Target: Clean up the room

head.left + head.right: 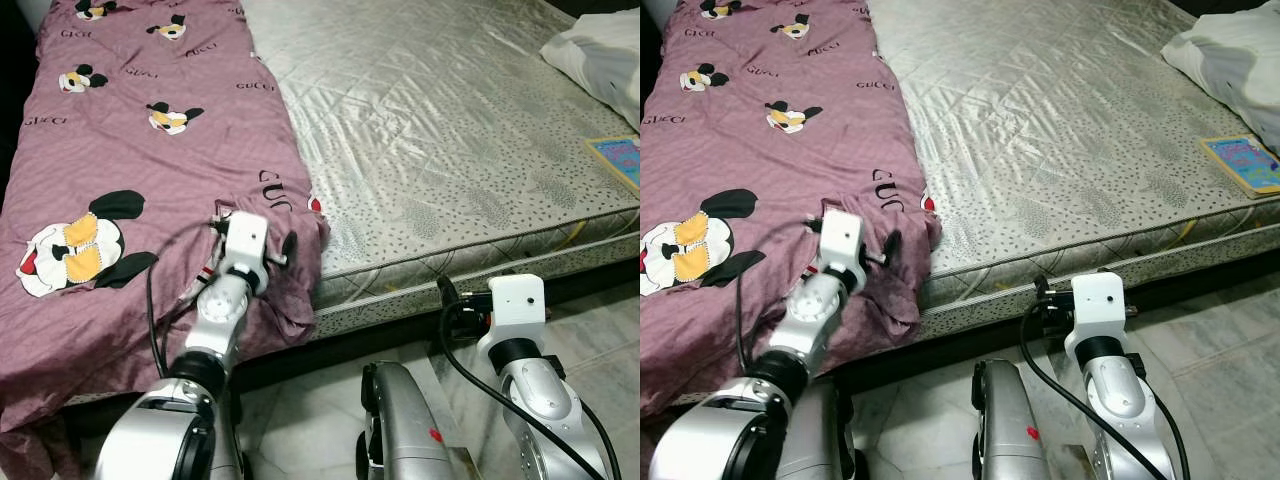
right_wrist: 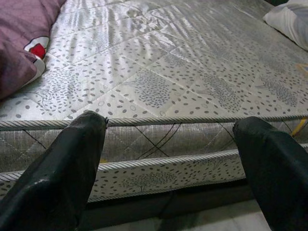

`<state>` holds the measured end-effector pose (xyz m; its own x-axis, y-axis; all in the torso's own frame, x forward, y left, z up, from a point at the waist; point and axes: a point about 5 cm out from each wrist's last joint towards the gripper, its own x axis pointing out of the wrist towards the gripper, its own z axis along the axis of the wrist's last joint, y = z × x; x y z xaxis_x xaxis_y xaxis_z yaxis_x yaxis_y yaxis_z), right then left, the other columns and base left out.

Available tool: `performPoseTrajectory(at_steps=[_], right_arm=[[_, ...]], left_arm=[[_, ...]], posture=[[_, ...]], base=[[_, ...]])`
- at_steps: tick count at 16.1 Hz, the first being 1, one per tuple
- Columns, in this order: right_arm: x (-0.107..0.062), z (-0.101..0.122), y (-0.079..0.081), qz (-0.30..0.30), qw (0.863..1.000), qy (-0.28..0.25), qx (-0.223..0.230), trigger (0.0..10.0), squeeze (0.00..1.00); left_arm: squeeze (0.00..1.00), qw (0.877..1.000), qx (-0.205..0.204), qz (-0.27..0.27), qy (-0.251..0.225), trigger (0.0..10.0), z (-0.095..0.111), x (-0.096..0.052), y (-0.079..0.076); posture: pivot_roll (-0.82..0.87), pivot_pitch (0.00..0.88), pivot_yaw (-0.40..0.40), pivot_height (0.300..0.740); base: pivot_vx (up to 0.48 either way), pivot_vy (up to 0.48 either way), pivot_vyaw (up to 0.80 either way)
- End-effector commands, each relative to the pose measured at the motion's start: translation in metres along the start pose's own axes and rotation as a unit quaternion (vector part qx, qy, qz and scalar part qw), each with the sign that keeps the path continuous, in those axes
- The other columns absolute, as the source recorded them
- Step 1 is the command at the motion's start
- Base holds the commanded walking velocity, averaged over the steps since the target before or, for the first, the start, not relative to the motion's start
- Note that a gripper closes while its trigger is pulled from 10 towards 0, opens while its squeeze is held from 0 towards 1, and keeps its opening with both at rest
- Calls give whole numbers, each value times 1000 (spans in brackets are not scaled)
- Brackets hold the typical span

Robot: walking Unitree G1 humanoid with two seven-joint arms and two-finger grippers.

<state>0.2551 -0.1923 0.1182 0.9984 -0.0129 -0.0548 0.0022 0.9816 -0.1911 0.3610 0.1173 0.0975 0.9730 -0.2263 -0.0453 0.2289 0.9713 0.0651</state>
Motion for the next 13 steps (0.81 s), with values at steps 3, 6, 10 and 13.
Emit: performPoseTrajectory(at_steps=[3, 6, 10, 13], right_arm=[[-2, -1, -5, -9, 1000, 5, -2, 10000, 0], [-2, -1, -5, -10, 1000, 6, -2, 10000, 0], [1, -1, -3, -5, 1000, 5, -1, 10000, 0], [1, 2, -6, -8, 1000, 2, -4, 10000, 0]], left_arm=[[0, 993, -102, 42, -49, 10000, 0, -6, 9], [0, 974, -199, 88, -61, 10000, -3, -9, 12], [0, 960, -261, 97, -36, 10000, -16, -12, 11], [0, 930, -347, 116, 34, 0, -41, -19, 13]], posture=[[-131, 199, 16, 557], [-127, 193, 15, 557], [-126, 187, 15, 557], [-146, 187, 18, 557]], base=[[0, 0, 0], [0, 0, 0], [0, 0, 0], [0, 0, 0]])
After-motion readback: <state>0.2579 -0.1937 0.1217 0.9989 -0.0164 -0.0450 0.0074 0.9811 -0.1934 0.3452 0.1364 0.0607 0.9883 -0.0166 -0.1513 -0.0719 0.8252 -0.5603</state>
